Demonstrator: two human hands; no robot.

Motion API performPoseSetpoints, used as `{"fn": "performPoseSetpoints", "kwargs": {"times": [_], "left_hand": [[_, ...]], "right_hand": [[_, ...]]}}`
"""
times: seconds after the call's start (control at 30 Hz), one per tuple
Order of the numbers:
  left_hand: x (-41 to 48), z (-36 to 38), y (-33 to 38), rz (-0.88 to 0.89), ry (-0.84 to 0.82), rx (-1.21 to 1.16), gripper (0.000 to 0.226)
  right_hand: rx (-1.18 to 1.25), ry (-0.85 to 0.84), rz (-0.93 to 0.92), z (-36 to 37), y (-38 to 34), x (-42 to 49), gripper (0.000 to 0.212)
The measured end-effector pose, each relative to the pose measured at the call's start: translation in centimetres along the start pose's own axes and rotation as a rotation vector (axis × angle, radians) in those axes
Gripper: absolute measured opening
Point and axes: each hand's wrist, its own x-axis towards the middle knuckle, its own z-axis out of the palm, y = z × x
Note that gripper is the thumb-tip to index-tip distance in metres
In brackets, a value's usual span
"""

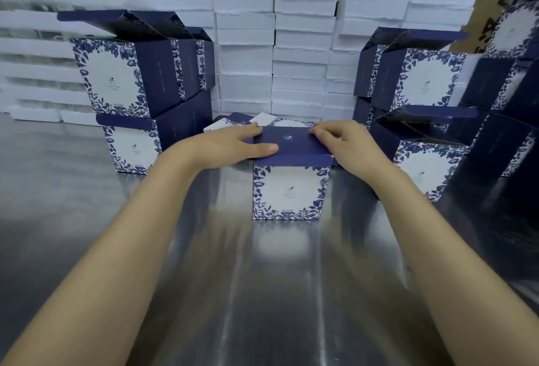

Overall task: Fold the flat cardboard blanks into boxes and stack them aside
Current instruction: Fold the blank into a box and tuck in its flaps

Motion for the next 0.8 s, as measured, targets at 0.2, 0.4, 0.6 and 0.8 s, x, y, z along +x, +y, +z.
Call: {"fn": "performPoseSetpoints", "kwargs": {"times": [0.2, 0.4, 0.6, 0.8], "left_hand": [[0.3, 0.3, -0.3, 0.168, 0.100, 0.129, 0.049], [0.1, -0.3, 0.1, 0.219, 0.200, 0.188, 0.039], [-0.2, -0.2, 1.2, 0.294, 0.477, 0.152, 0.021], [0.0, 0.8, 2.0, 0.274, 0.608, 0.319, 0.027]], "right_hand": [[0.139, -0.297, -0.054, -0.4, -0.8, -0.8, 0.032], [0.180, -0.150, -0.127, -0.5, -1.2, -1.0, 0.023], [0.265, 0.082, -0.250, -0.4, -2.1, -0.6, 0.014], [0.068, 0.327, -0.341, 1.2, -2.1, -0.7, 0.015]]}}
